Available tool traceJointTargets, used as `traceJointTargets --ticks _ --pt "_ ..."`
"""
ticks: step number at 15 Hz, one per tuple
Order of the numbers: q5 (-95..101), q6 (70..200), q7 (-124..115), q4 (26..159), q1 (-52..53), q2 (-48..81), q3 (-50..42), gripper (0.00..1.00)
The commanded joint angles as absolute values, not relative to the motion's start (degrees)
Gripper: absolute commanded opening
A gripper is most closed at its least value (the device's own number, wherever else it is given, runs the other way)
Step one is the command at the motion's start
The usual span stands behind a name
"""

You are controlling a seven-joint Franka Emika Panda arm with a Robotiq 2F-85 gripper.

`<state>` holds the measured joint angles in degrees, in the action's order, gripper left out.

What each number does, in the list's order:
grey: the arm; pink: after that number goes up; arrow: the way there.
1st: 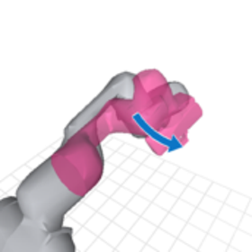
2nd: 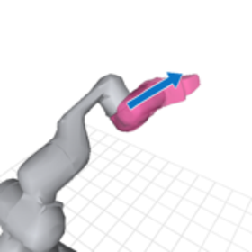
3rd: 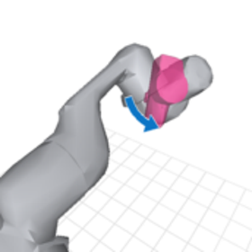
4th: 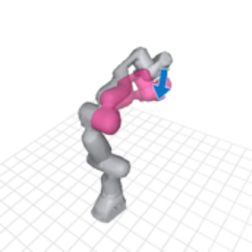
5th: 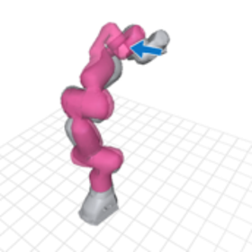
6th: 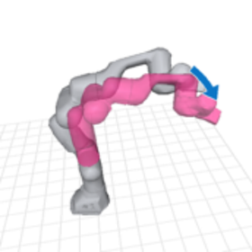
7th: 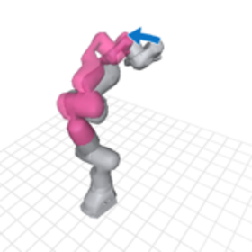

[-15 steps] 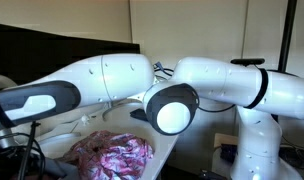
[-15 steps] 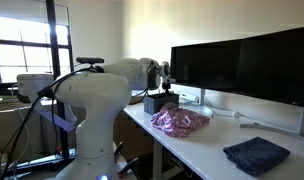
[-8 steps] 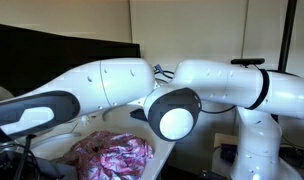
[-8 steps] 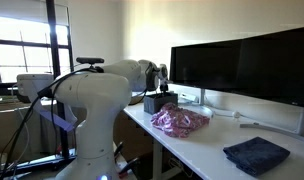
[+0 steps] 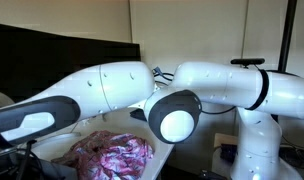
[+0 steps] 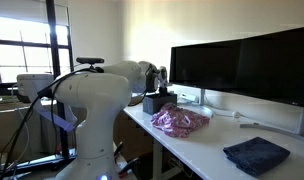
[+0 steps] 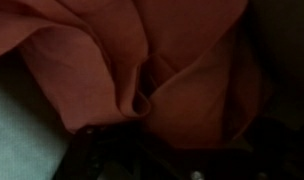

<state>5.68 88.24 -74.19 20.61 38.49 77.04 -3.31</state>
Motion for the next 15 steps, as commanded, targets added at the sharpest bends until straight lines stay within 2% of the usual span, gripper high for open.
traceJointTargets --ticks 1,9,10,12,13,15 --pt "5.1 87.1 -72.0 21.1 38.2 76.6 -2.1 0.63" --pt "5.2 86.8 -71.6 20.3 38.3 75.1 -2.0 0.12" --pt "5.2 86.7 -71.6 20.3 38.4 74.8 -2.0 0.10" --pt "5.3 86.5 -71.1 20.2 38.5 74.2 -1.9 0.12" --pt "5.4 86.4 -70.9 20.2 38.7 74.0 -1.9 0.09" --pt "5.4 86.1 -70.7 20.2 38.9 73.3 -1.9 0.12"
